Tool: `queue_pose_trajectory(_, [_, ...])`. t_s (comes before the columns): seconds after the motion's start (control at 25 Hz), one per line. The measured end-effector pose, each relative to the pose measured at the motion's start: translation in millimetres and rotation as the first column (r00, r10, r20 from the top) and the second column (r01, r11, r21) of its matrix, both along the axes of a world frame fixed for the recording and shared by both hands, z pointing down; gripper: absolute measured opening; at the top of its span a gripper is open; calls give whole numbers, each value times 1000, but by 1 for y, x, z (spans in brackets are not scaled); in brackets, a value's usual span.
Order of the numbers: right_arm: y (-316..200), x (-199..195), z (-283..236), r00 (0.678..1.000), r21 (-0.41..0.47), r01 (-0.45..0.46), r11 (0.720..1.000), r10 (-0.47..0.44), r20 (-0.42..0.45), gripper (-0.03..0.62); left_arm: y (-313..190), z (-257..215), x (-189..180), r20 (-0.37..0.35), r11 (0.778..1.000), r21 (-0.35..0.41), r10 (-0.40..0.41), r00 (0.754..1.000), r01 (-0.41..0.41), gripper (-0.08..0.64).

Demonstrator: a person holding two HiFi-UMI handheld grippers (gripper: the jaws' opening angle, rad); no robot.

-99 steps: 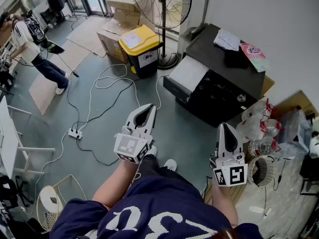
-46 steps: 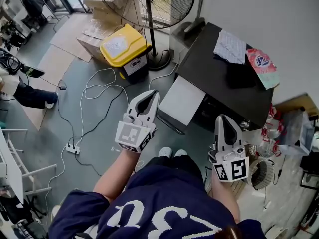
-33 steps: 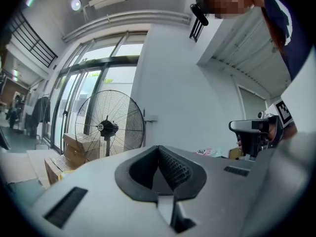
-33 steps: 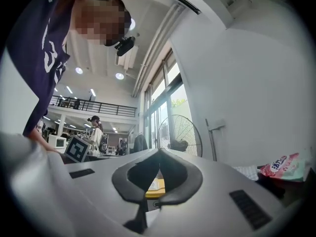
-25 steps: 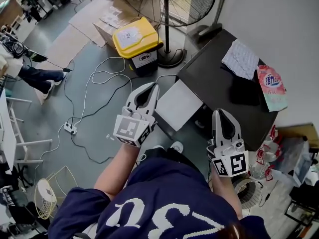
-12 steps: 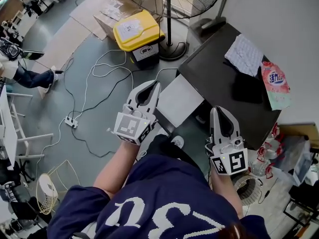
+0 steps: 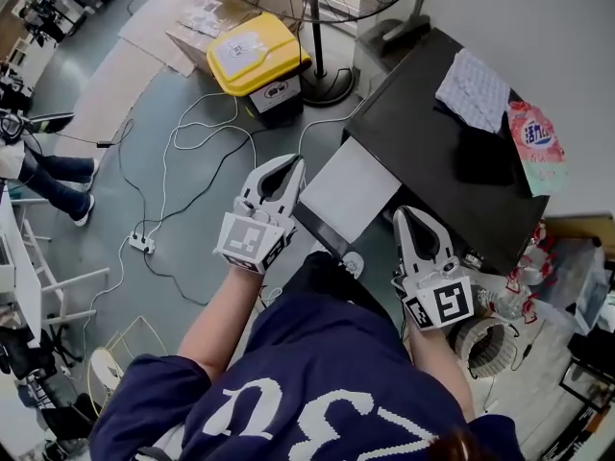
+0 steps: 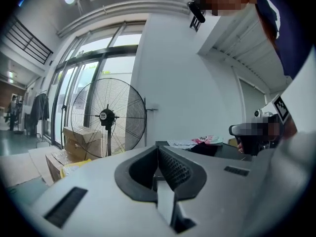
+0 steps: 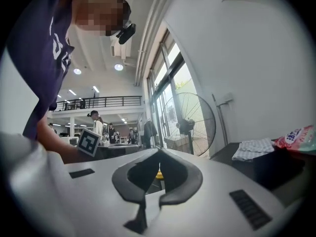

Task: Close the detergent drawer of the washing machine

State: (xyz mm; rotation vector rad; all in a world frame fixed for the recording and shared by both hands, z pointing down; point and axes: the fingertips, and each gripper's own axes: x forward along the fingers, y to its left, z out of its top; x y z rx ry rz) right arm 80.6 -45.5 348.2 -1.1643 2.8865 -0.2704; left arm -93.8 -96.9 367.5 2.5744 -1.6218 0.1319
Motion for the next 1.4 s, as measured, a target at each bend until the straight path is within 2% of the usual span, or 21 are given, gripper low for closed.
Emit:
queue_pose_trajectory(0.2, [13,-29,51,992,-91,79,993,-87,-88,15,1,39,-26,-29,995,-83,49,998,-51,20])
queue_pose_trajectory(0.32, [24,-45,91,981,-170,132,977,-154,-121,15,5,69,-35,13,985,-139,107,994,-104,21])
queue_pose_trajectory(0.4, [35,-56,123,968,-260,182,948,-219,-121,17,12,94,-37,63,971,-178,172,983,-158,21])
queue_pose_trajectory(0.44, [42,-62,137,958,-304,212,929,-259,-121,52,17,105,-38,82,963,-196,202,976,-183,21])
queue_pose_trajectory(0.48, [50,-69,151,947,-343,240,908,-297,-122,117,23,115,-41,92,956,-213,227,969,-204,21])
queue_pose_trajectory(0.56, [64,-80,171,923,-393,281,876,-358,-138,123,34,134,-46,89,939,-253,263,961,-234,21])
queue_pose_trajectory(0.68, [77,-90,192,892,-414,309,856,-412,-185,148,48,161,-52,62,906,-329,302,951,-266,92])
queue_pose_trajectory(0.8, [84,-97,204,874,-433,318,843,-438,-210,163,57,181,-55,26,875,-376,340,940,-306,107])
queue_pose_trajectory(0.88, [88,-99,206,864,-445,318,837,-449,-228,163,59,184,-56,-35,852,-391,364,931,-348,107])
queue_pose_trajectory(0.96, [90,-100,208,860,-447,316,836,-452,-236,160,61,186,-53,-74,816,-412,413,908,-405,112])
queue_pose_trajectory(1.08, [93,-100,210,859,-452,316,834,-454,-238,160,68,192,-48,-52,759,-447,506,861,-473,133])
queue_pose_trajectory(1.28, [99,-99,216,854,-464,312,829,-459,-245,144,70,199,-44,-38,720,-463,567,823,-517,141])
queue_pose_trajectory(1.4, [99,-97,217,855,-475,305,825,-457,-245,133,73,205,-46,5,691,-497,608,794,-525,141])
